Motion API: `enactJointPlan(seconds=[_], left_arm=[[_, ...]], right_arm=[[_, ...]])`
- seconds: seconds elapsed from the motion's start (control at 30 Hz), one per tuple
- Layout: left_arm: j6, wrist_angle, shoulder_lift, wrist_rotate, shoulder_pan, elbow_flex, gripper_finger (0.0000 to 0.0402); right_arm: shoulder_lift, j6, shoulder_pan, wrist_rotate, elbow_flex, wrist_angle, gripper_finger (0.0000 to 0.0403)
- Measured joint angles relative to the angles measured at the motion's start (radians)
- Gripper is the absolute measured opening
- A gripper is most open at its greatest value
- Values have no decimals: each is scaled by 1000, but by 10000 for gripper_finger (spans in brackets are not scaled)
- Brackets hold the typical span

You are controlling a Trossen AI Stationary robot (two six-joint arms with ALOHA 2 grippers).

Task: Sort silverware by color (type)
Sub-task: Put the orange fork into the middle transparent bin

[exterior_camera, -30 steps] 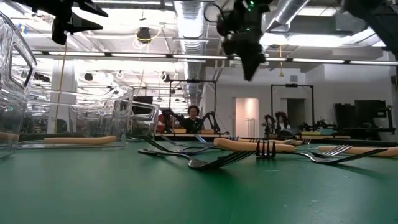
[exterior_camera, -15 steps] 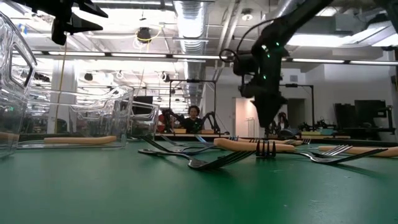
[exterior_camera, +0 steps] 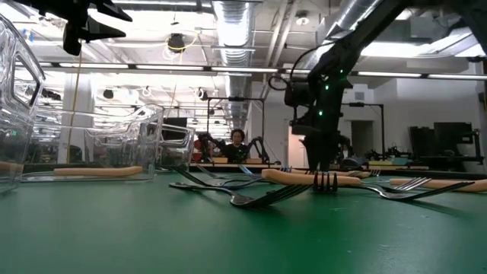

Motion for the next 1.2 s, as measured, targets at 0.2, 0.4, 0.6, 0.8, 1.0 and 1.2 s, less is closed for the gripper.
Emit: enactJointPlan(seconds=[0.2,0.4,0.6,0.8,1.0,1.2], left_arm=[[0,-1,0,-1,0,0,172],[0,-5,0,-9,0,0,172],[0,-6,0,-19,0,0,172],[0,-6,0,-19,0,0,172],[0,-9,0,-19,0,0,172],[0,-9,0,-19,0,0,172]], right_arm=[[64,-17,3,-4,7,-20,212],[68,-11,5,0,7,-35,146],[64,-7,6,4,6,-45,59],[63,12,10,4,9,-51,32],[67,19,18,3,64,-76,32],[14,19,48,-25,86,30,32]])
